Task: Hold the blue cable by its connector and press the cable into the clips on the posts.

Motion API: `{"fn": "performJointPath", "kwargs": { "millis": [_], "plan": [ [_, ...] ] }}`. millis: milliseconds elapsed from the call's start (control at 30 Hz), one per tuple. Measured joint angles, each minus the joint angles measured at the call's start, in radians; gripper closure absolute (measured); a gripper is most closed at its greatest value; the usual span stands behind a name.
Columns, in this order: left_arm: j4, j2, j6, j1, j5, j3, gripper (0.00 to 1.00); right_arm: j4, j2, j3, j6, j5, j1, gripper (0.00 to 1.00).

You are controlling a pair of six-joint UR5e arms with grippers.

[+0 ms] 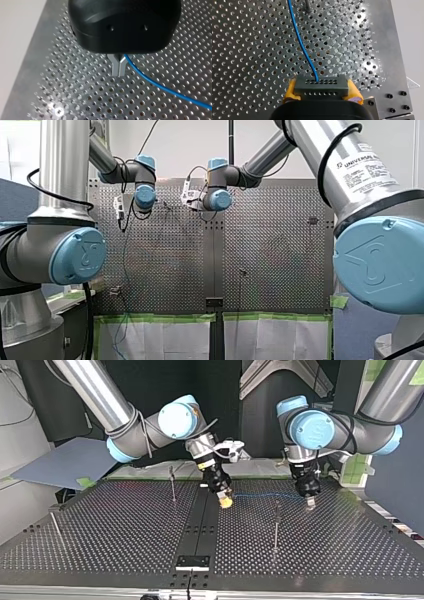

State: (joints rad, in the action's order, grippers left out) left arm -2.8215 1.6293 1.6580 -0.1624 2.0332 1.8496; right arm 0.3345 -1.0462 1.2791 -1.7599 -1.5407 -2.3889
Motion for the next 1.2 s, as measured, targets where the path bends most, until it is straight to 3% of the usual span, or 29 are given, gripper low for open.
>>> {"fn": "performJointPath", "kwargs": {
  "millis": [267, 533, 1200],
  "plan": [
    [-0.015, 0.009, 0.005, 0.02, -0.049, 0.0, 1.0, -0.001, 0.011, -0.047, -0.006, 0.006, 0.001, 1.0],
    [-0.025, 0.009, 0.011, 0.024, -0.087, 0.0, 1.0, 0.0, 0.03, -0.059, -0.009, 0.006, 0.001, 1.0],
    [-0.089, 0.011, 0.014, 0.017, -0.122, 0.0, 1.0, 0.006, 0.047, -0.084, -0.01, -0.001, 0.019, 1.0]
  ]
}}
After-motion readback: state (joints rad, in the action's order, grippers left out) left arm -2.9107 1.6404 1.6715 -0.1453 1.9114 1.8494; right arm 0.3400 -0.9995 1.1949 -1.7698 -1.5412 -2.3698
